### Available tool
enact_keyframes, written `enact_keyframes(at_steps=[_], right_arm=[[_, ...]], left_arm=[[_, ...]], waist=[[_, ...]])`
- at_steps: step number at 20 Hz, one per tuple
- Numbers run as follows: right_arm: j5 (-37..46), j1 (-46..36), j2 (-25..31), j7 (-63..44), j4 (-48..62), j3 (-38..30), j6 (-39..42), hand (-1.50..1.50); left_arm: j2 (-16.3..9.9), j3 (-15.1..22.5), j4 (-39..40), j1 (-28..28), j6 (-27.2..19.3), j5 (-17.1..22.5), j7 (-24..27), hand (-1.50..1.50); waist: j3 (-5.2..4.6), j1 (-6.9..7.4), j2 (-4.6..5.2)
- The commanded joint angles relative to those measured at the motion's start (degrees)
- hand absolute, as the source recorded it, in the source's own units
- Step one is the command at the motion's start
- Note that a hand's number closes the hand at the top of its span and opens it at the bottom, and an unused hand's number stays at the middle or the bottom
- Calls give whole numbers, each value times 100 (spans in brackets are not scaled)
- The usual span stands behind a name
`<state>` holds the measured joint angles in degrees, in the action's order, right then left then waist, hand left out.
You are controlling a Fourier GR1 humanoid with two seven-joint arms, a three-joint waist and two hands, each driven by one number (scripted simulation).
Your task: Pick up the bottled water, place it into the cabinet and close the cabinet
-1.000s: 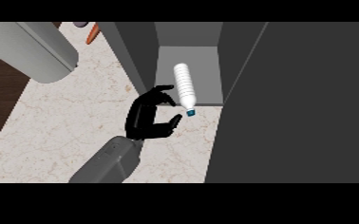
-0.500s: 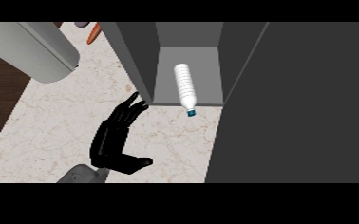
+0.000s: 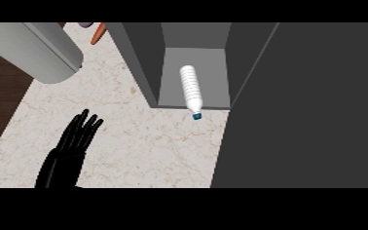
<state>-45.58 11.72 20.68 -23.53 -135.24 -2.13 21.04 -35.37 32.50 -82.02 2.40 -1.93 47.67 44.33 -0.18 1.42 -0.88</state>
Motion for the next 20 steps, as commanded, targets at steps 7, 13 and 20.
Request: enact_keyframes(at_steps=[7,13,20], right_arm=[[1369,-914,-121,-557,-1215,1666,-1076,150],[1786,-2230,-499,-635,-463,2778,-1786,150],[3014,-3783,-1589,-1186,592,4073,-3258,150]], left_arm=[[-1011,-394,-863,823,239,40,147,-150],[-1412,-731,-1188,961,401,332,15,-150],[-1758,-967,-1336,1244,643,412,71,-150]], waist=[[-12,-17,-47],[-26,39,-54],[-35,55,-48]])
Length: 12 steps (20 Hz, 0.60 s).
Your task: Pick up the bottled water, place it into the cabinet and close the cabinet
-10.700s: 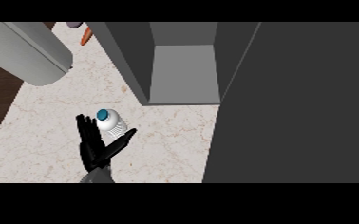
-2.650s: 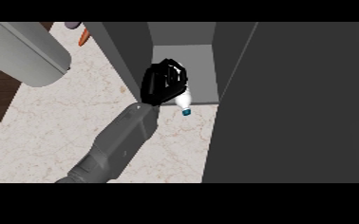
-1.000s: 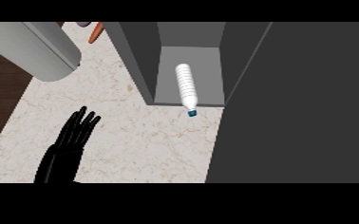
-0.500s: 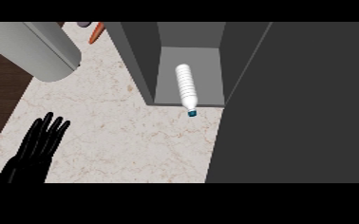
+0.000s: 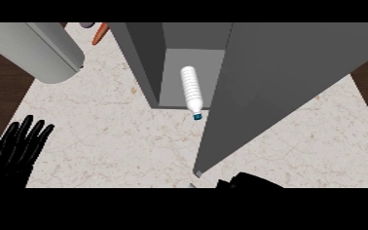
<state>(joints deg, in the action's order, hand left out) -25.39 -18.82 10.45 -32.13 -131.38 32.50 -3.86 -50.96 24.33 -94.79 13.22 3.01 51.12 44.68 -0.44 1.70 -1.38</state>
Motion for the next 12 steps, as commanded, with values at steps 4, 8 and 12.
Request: enact_keyframes(at_steps=[4,8,12], right_arm=[[1309,-1816,-1018,-79,1460,1039,-1804,150],[902,-2625,-1035,229,2219,1345,-3093,150],[-126,-3482,-1041,711,3235,854,-3338,150]], left_arm=[[-300,-285,-440,189,139,163,-102,-150],[-535,-458,-685,396,232,316,-211,-150],[-651,-700,-1067,432,25,420,-400,-150]], waist=[[22,70,90],[25,229,100],[40,266,157]])
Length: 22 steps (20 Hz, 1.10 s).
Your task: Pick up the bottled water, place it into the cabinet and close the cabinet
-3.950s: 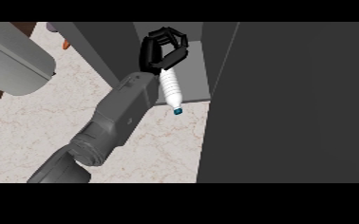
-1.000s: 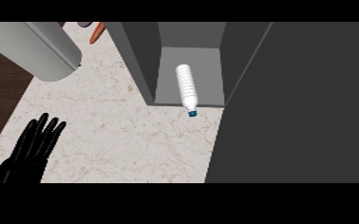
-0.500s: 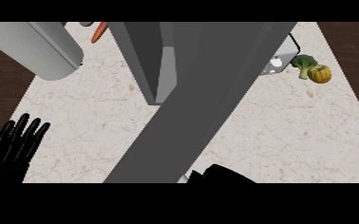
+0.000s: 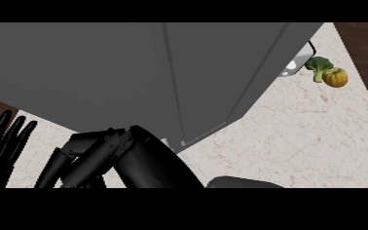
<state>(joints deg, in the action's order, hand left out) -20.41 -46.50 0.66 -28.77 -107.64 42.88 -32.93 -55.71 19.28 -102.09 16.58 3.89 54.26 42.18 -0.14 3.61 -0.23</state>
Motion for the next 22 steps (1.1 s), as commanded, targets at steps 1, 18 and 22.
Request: enact_keyframes(at_steps=[1,18,22], right_arm=[[-861,-775,-63,496,782,-253,-424,150],[-1961,-772,41,1212,3047,-1351,3066,150],[-1832,-981,284,1533,3764,-1902,3392,150]], left_arm=[[-153,-170,-453,438,-86,-44,-16,-150],[-182,-1097,-1058,1123,44,120,-442,-150],[-18,-1168,-915,912,-5,208,-618,-150]], waist=[[13,5,24],[17,-242,24],[14,-280,52]])
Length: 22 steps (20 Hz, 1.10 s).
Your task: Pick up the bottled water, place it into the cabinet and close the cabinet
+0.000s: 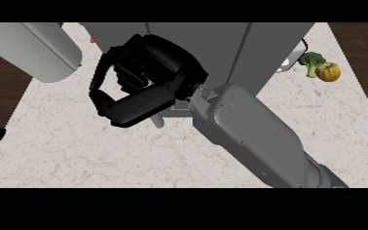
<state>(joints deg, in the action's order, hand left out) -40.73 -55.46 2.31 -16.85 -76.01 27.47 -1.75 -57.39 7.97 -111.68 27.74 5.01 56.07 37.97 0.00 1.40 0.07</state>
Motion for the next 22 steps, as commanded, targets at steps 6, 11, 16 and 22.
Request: enact_keyframes(at_steps=[6,11,16,22], right_arm=[[800,-221,442,653,1052,-680,-116,150],[1095,-293,451,839,1246,-741,-355,150],[1108,-174,708,1139,1408,-1016,-234,-150],[1197,-325,730,1054,1332,-998,-295,-150]], left_arm=[[184,-150,-22,-3,-8,-17,-278,-150],[310,34,-79,-115,-11,-258,-293,-150],[200,-185,-110,-81,189,-116,-355,-150],[229,-106,-419,-334,-195,-131,-683,-150]], waist=[[-1,-23,14],[-4,-62,29],[0,-4,46],[7,-76,25]])
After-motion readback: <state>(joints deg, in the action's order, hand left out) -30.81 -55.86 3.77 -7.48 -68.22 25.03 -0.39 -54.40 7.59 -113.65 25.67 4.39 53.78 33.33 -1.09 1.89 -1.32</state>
